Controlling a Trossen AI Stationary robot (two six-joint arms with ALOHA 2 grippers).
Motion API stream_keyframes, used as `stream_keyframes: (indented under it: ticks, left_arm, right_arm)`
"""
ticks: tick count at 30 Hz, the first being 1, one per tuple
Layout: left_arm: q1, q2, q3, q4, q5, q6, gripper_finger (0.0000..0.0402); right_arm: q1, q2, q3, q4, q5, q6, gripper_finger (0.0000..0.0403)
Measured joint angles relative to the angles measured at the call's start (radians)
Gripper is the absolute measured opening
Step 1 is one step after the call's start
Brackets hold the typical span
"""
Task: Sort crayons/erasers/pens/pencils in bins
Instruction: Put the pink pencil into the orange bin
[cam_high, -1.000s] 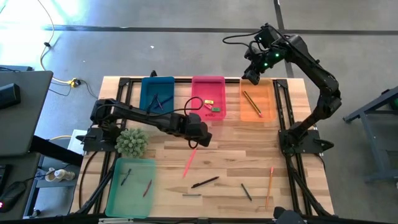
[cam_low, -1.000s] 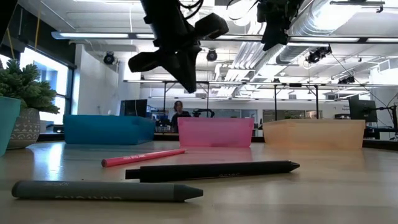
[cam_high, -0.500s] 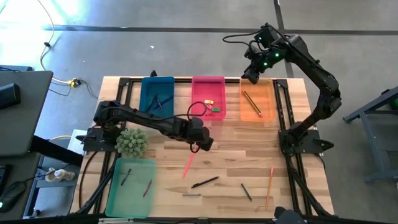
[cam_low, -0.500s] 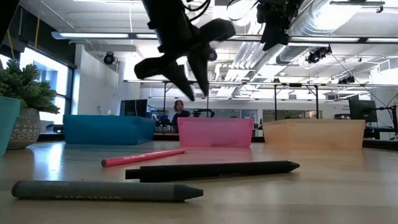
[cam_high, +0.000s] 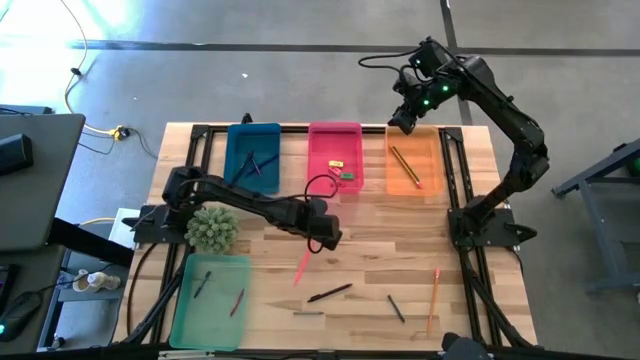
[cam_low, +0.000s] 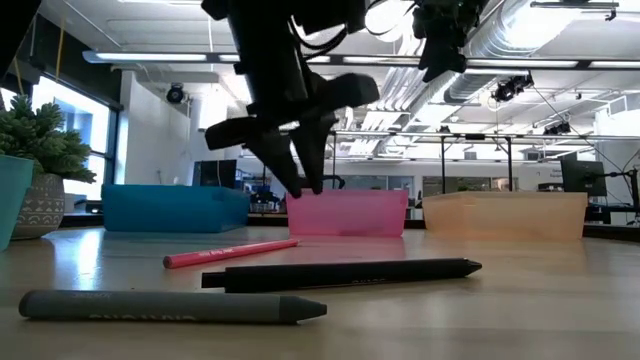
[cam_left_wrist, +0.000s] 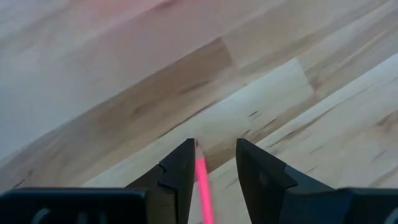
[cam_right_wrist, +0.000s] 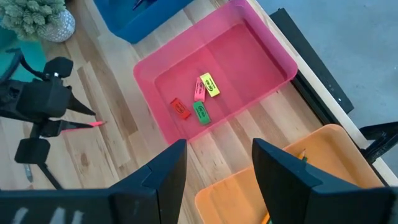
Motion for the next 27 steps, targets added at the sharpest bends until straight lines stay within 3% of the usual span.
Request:
stream_keyframes:
  ticks: [11,27]
  left_arm:
    - [-0.018,0.049,0.0,0.004,0.004,-0.024,0.0104]
    - [-0.022,0.138,0.005,-0.002,0.048,-0.022,0.0104]
  right_arm:
    - [0.0,0.0,0.0,0.002,0.089,0.027,0.0173]
    - [0.0,0.0,0.0,0.005,0.09,0.026,0.0173]
